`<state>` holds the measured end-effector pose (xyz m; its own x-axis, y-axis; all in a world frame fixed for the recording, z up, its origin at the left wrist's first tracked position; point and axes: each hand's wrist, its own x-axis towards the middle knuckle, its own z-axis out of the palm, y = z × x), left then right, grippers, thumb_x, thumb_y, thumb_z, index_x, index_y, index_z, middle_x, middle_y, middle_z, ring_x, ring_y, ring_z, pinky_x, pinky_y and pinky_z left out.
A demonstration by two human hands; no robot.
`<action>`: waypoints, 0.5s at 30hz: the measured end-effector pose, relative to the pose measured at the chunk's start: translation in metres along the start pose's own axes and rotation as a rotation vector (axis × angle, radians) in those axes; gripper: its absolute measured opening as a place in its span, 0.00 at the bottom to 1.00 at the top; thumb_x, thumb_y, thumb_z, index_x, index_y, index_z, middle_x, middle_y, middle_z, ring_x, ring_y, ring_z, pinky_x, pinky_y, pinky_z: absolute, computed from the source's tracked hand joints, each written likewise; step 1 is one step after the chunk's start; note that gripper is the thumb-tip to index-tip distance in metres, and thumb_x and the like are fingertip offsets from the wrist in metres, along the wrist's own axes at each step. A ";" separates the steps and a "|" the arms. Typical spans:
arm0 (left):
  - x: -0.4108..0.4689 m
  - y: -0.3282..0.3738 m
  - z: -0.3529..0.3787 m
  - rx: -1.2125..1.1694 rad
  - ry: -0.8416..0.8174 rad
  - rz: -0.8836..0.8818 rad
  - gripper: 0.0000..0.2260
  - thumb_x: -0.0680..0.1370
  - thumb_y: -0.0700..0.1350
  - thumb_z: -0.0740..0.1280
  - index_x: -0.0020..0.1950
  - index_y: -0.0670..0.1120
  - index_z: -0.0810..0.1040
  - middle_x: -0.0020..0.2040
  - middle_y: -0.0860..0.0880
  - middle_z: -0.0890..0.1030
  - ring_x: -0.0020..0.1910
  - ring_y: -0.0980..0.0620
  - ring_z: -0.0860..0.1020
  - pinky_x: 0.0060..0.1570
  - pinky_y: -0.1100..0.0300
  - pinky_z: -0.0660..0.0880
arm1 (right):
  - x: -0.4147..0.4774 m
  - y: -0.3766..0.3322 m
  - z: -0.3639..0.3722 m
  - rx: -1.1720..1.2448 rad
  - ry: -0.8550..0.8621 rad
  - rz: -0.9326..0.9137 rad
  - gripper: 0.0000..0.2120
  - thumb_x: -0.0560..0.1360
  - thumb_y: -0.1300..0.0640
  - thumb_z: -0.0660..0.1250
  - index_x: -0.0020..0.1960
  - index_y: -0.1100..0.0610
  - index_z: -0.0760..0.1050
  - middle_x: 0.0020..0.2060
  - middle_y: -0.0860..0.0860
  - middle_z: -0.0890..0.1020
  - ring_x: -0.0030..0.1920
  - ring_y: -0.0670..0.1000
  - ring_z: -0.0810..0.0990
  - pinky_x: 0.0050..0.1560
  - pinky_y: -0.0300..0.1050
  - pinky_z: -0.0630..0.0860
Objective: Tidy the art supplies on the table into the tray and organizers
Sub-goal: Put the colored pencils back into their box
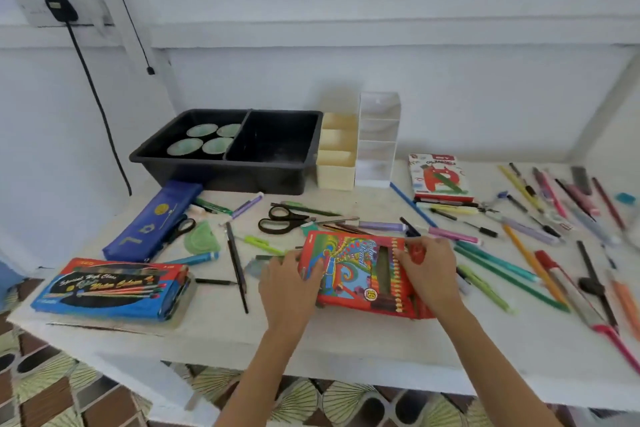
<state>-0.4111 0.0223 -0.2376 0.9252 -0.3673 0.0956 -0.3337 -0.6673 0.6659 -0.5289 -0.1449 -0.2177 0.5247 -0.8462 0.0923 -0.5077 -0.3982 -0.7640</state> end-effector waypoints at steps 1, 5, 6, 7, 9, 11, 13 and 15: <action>-0.012 0.004 0.007 0.101 0.007 0.007 0.20 0.76 0.60 0.62 0.59 0.47 0.74 0.53 0.47 0.75 0.55 0.47 0.73 0.54 0.54 0.71 | -0.007 0.009 -0.004 -0.034 -0.030 -0.004 0.15 0.75 0.56 0.68 0.60 0.60 0.75 0.57 0.58 0.72 0.52 0.49 0.70 0.45 0.31 0.59; -0.050 0.016 0.029 0.298 0.011 0.013 0.22 0.77 0.61 0.58 0.61 0.46 0.71 0.59 0.47 0.70 0.61 0.48 0.68 0.56 0.57 0.64 | -0.031 0.042 -0.011 -0.132 -0.111 -0.032 0.16 0.76 0.54 0.66 0.62 0.60 0.74 0.59 0.56 0.67 0.55 0.49 0.68 0.55 0.36 0.64; -0.056 0.016 0.034 0.256 0.022 0.030 0.22 0.78 0.59 0.59 0.65 0.45 0.70 0.63 0.46 0.70 0.63 0.47 0.66 0.59 0.56 0.63 | -0.035 0.048 -0.012 -0.180 -0.110 -0.048 0.16 0.76 0.54 0.66 0.62 0.60 0.74 0.60 0.56 0.67 0.59 0.51 0.67 0.59 0.40 0.64; -0.060 0.016 0.038 0.202 0.044 0.078 0.22 0.79 0.56 0.60 0.68 0.45 0.69 0.67 0.44 0.68 0.67 0.45 0.65 0.63 0.54 0.61 | -0.039 0.054 -0.013 -0.250 -0.086 -0.082 0.16 0.76 0.54 0.66 0.61 0.59 0.74 0.61 0.56 0.67 0.62 0.53 0.66 0.63 0.43 0.64; -0.065 0.014 0.047 0.156 0.060 0.276 0.21 0.80 0.51 0.61 0.72 0.46 0.66 0.73 0.46 0.64 0.74 0.44 0.59 0.70 0.52 0.56 | -0.048 0.059 -0.013 -0.403 0.030 -0.201 0.12 0.74 0.55 0.68 0.55 0.58 0.78 0.62 0.58 0.71 0.63 0.57 0.68 0.63 0.51 0.68; -0.069 0.014 0.054 0.210 -0.042 0.423 0.22 0.81 0.54 0.53 0.73 0.47 0.64 0.75 0.51 0.59 0.76 0.50 0.51 0.72 0.58 0.44 | -0.058 0.058 -0.014 -0.477 0.102 -0.314 0.08 0.75 0.54 0.65 0.49 0.56 0.80 0.59 0.56 0.77 0.58 0.57 0.75 0.56 0.54 0.74; -0.073 0.013 0.060 0.270 -0.079 0.447 0.28 0.79 0.58 0.43 0.74 0.47 0.64 0.75 0.51 0.59 0.76 0.54 0.47 0.72 0.60 0.41 | -0.068 0.057 -0.012 -0.522 0.038 -0.374 0.17 0.75 0.49 0.56 0.51 0.55 0.80 0.55 0.53 0.81 0.55 0.54 0.79 0.56 0.51 0.74; -0.077 0.014 0.062 0.355 -0.081 0.422 0.27 0.79 0.55 0.46 0.70 0.44 0.70 0.72 0.47 0.67 0.74 0.51 0.58 0.71 0.53 0.52 | -0.075 0.062 -0.008 -0.590 -0.061 -0.370 0.23 0.75 0.46 0.52 0.57 0.55 0.79 0.56 0.52 0.81 0.58 0.53 0.79 0.63 0.49 0.67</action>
<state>-0.4980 0.0009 -0.2811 0.6858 -0.6892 0.2340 -0.7258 -0.6235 0.2907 -0.6055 -0.1090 -0.2667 0.7634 -0.6033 0.2307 -0.5652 -0.7968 -0.2136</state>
